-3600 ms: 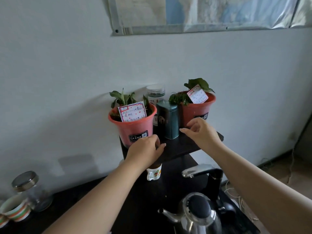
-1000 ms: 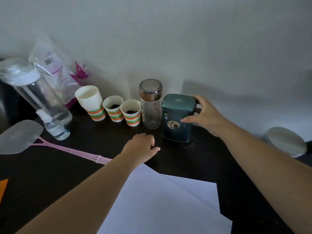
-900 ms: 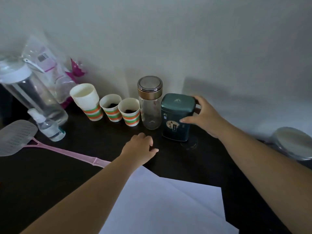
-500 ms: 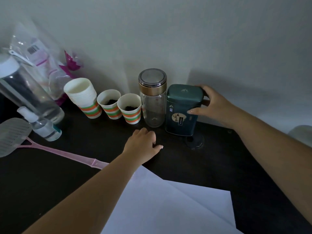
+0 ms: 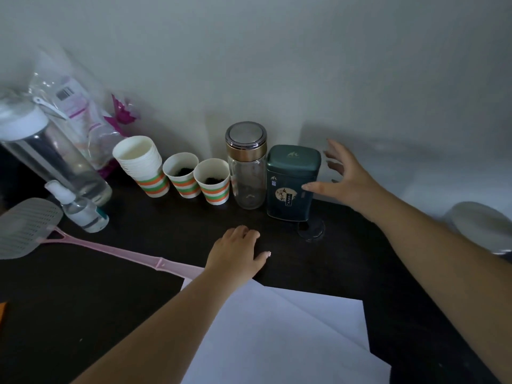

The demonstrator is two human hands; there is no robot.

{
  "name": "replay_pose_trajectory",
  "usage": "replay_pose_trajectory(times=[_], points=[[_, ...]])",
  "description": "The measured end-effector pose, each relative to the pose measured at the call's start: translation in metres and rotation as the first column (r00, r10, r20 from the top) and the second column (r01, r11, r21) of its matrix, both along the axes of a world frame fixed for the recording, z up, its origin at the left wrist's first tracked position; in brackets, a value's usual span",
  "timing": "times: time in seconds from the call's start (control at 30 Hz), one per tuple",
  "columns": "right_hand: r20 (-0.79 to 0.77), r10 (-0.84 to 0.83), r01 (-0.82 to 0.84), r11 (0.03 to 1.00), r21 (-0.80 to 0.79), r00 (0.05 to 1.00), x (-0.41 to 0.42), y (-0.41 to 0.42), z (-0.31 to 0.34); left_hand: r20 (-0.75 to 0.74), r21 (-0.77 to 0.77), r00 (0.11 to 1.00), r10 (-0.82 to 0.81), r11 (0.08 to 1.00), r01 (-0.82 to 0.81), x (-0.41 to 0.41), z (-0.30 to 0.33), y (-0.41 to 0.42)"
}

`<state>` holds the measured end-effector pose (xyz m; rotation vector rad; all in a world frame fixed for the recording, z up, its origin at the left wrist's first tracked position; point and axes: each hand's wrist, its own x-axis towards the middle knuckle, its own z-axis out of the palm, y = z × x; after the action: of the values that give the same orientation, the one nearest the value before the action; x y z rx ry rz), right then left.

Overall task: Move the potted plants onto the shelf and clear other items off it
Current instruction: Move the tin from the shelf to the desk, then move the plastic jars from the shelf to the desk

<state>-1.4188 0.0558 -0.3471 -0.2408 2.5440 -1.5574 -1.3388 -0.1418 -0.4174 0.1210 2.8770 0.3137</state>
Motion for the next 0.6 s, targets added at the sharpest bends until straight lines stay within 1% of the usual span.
replay_pose_trajectory(times=[0.13, 0.23, 0.3, 0.37, 0.47, 0.6], points=[[-0.008, -0.100, 0.100, 0.994, -0.036, 0.995, 0.030, 0.001, 0.023, -0.008, 0.064, 1.000, 0.001, 0.998, -0.001, 0.020, 0.023, 0.006], [-0.025, -0.150, 0.149, 0.988, -0.040, 0.988, 0.060, 0.006, 0.052, -0.068, 0.119, 0.998, -0.010, 0.993, 0.018, 0.034, 0.057, 0.016], [-0.044, -0.170, 0.169, 0.985, -0.017, 0.984, 0.087, 0.013, 0.075, -0.153, 0.123, 0.987, -0.059, 0.989, 0.078, 0.047, 0.084, 0.023], [-0.070, -0.193, 0.195, 0.981, 0.008, 0.979, 0.114, 0.020, 0.099, -0.207, 0.125, 0.972, -0.110, 0.982, 0.138, 0.059, 0.109, 0.032], [-0.122, -0.249, 0.248, 0.968, -0.020, 0.961, 0.168, 0.035, 0.137, -0.264, 0.134, 0.946, -0.191, 0.963, 0.232, 0.085, 0.148, 0.051], [-0.201, -0.383, 0.398, 0.917, 0.036, 0.902, 0.249, 0.075, 0.189, -0.360, 0.141, 0.879, -0.312, 0.913, 0.382, 0.128, 0.196, 0.090]])
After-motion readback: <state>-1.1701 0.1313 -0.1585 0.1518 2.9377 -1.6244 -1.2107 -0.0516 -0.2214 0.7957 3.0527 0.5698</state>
